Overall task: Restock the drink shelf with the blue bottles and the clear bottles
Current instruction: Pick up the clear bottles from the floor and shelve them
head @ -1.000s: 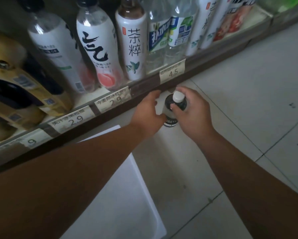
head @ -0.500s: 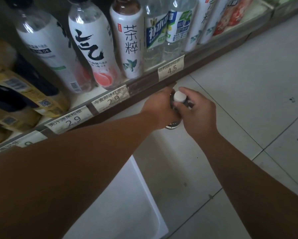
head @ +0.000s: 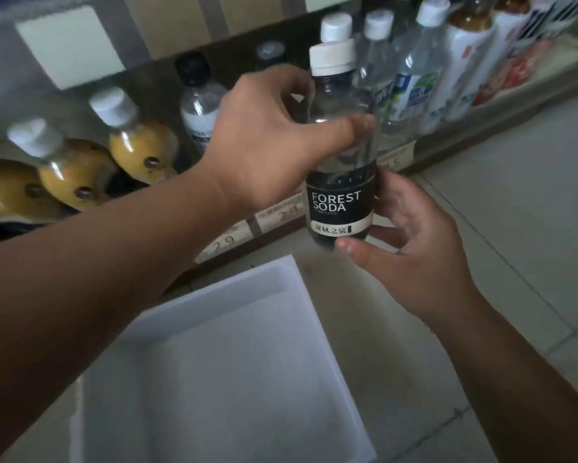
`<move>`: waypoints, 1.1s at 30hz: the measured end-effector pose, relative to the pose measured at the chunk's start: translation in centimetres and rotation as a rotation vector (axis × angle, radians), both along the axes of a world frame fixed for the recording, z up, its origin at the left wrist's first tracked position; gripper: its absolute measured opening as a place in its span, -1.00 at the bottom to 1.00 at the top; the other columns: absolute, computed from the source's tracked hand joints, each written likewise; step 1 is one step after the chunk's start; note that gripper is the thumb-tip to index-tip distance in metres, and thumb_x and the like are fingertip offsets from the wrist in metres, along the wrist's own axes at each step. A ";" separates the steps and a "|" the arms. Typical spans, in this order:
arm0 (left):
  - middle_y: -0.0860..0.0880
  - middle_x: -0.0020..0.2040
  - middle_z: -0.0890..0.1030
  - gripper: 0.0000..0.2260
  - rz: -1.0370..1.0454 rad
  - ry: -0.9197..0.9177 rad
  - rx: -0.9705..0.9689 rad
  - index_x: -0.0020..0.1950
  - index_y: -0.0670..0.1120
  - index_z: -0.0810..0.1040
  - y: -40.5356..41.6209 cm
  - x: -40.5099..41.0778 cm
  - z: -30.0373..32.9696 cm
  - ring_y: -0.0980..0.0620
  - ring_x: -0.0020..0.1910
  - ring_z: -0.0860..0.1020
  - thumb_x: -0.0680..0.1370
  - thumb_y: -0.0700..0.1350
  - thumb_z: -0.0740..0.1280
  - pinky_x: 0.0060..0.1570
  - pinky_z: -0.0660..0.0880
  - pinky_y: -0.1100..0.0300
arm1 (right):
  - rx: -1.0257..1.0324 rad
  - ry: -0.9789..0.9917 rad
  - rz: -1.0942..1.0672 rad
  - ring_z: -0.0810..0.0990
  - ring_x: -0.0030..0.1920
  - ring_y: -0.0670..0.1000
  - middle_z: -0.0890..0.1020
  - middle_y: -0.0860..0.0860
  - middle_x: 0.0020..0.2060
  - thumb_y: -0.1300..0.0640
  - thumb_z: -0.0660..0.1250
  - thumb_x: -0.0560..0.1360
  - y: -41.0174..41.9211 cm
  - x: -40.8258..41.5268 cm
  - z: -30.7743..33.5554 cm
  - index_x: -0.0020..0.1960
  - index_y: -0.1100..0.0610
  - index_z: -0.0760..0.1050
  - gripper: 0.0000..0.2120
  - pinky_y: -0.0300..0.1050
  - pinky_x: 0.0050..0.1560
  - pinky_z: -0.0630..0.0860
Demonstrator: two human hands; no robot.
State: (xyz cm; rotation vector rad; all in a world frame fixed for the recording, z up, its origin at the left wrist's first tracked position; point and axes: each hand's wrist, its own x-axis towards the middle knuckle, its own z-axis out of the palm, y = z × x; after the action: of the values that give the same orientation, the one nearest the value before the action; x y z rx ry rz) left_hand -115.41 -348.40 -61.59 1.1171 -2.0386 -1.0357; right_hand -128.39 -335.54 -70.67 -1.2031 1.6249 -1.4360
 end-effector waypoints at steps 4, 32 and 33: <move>0.04 -0.14 0.72 -0.57 0.020 -0.051 -0.155 0.00 0.00 0.64 0.2 2.9 5.9 0.07 -0.12 0.68 0.29 0.25 0.49 -0.10 0.62 -0.01 | -0.080 0.052 0.005 0.63 0.22 -0.10 0.64 -0.14 0.23 -0.08 0.57 0.22 -1.8 2.4 4.5 0.41 -0.08 0.41 -0.21 0.05 0.21 0.59; 0.04 -0.28 0.46 -0.33 0.178 -0.985 -0.963 0.21 -0.06 0.42 -12.2 1.9 26.2 0.00 -0.33 0.43 0.36 0.43 0.35 0.13 0.40 -0.06 | -0.207 0.585 0.016 0.52 0.07 -0.07 0.60 -0.05 0.12 0.17 0.53 0.42 -21.6 3.2 21.0 0.31 0.11 0.41 -0.48 -0.18 0.08 0.40; 0.04 -0.29 0.45 -0.34 0.181 -1.009 -0.983 0.19 -0.06 0.43 -12.5 1.9 26.2 0.01 -0.35 0.42 0.36 0.44 0.35 0.07 0.40 -0.04 | -0.195 0.597 0.028 0.52 0.05 -0.07 0.60 -0.04 0.12 0.16 0.53 0.43 -21.9 3.3 20.8 0.31 0.10 0.40 -0.49 -0.19 0.05 0.39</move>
State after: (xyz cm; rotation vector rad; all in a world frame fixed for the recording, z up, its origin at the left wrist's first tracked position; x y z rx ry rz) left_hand -113.51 -360.93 -35.43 1.2763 -2.5499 0.7997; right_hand -125.07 -357.49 -49.88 -1.8929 1.8601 -1.3104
